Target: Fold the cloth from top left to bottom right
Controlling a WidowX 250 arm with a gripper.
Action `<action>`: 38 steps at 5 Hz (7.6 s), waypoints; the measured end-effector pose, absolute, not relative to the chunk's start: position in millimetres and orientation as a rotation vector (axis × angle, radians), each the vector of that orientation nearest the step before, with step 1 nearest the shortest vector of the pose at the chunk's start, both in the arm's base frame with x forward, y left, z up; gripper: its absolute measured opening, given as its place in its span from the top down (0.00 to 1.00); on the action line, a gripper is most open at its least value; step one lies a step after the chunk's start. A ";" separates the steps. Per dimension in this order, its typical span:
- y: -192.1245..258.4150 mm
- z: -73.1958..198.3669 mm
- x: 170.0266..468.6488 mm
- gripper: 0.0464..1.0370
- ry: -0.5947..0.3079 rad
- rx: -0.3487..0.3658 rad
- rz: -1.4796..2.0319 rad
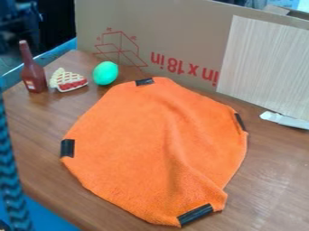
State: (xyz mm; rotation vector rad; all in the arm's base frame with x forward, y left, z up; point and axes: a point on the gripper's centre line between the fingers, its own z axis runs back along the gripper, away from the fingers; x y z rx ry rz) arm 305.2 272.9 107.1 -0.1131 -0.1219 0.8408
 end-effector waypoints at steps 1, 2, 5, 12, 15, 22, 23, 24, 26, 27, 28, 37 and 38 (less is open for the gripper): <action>281.7 110.1 314.3 0.04 -0.133 -0.111 0.862; 289.2 100.8 321.4 0.04 -0.121 -0.107 0.899; 223.6 96.0 349.9 0.04 -0.103 -0.190 0.564; 146.5 56.8 457.6 0.04 -0.295 -0.247 -0.649; 113.2 2.3 443.8 0.04 -0.211 -0.236 -0.674; 139.1 13.1 433.6 1.00 -0.226 -0.326 -0.630; 127.8 43.2 406.1 1.00 -0.277 -0.296 -0.680; 104.5 57.1 378.3 1.00 -0.284 -0.243 -0.717; 35.7 63.7 344.5 1.00 -0.234 -0.173 -0.798; 6.5 41.8 335.1 1.00 -0.177 -0.102 -0.835; -15.5 27.3 322.3 1.00 -0.153 -0.050 -0.874; -75.3 43.0 242.4 0.28 -0.059 -0.208 -1.026; -62.8 50.1 239.2 0.05 -0.018 -0.240 -1.011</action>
